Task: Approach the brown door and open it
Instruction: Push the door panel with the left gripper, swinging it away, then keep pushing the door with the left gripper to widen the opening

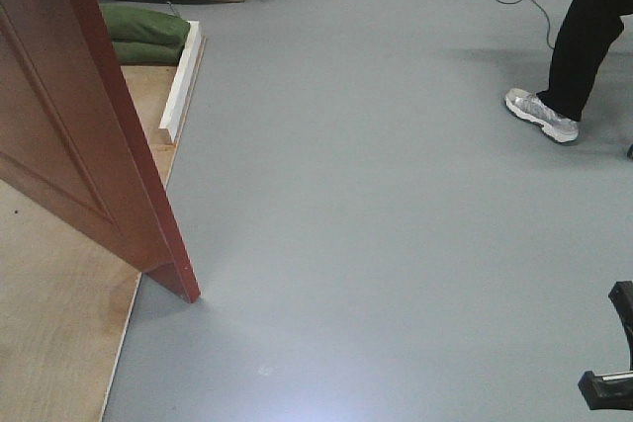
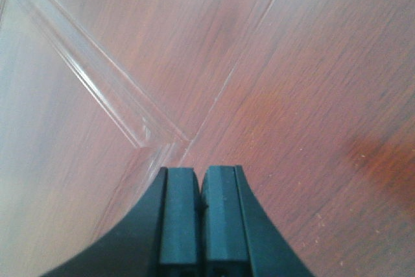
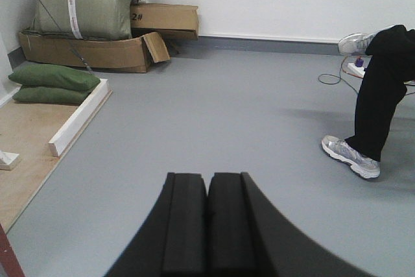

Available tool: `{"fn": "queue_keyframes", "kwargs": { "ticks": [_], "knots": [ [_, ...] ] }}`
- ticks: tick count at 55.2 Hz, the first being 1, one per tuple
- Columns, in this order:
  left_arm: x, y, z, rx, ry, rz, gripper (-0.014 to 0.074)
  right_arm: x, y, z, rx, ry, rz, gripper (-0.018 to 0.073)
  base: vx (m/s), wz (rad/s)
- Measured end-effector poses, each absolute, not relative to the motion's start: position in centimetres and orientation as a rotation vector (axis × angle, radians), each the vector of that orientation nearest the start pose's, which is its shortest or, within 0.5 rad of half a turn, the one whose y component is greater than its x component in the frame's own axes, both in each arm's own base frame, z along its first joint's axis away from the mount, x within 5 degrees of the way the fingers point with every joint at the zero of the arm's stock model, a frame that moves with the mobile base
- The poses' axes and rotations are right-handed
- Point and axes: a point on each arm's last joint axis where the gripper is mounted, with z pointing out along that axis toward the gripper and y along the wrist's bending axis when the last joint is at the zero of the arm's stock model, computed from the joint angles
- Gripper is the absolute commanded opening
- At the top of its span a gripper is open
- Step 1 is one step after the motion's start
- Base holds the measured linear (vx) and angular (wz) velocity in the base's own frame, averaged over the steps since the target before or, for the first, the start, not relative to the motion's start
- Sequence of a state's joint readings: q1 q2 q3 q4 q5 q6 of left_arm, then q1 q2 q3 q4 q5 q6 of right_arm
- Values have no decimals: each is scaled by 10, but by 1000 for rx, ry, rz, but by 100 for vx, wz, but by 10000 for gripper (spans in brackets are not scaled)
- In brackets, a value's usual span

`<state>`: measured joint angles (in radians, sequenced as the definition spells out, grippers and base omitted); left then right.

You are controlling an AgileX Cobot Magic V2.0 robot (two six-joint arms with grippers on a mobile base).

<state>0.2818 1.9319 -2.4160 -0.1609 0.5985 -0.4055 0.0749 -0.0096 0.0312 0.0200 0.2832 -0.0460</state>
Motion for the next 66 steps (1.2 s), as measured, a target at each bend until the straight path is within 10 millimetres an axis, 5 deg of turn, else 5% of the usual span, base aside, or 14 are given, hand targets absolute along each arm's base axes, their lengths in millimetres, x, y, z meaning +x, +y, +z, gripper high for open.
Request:
{"fn": "queue_keyframes", "kwargs": {
  "ticks": [66],
  "knots": [
    [409,114,527,-573,1491,-247,-3,55,5,178,-95,1786,40,0,7,-4]
  ]
}}
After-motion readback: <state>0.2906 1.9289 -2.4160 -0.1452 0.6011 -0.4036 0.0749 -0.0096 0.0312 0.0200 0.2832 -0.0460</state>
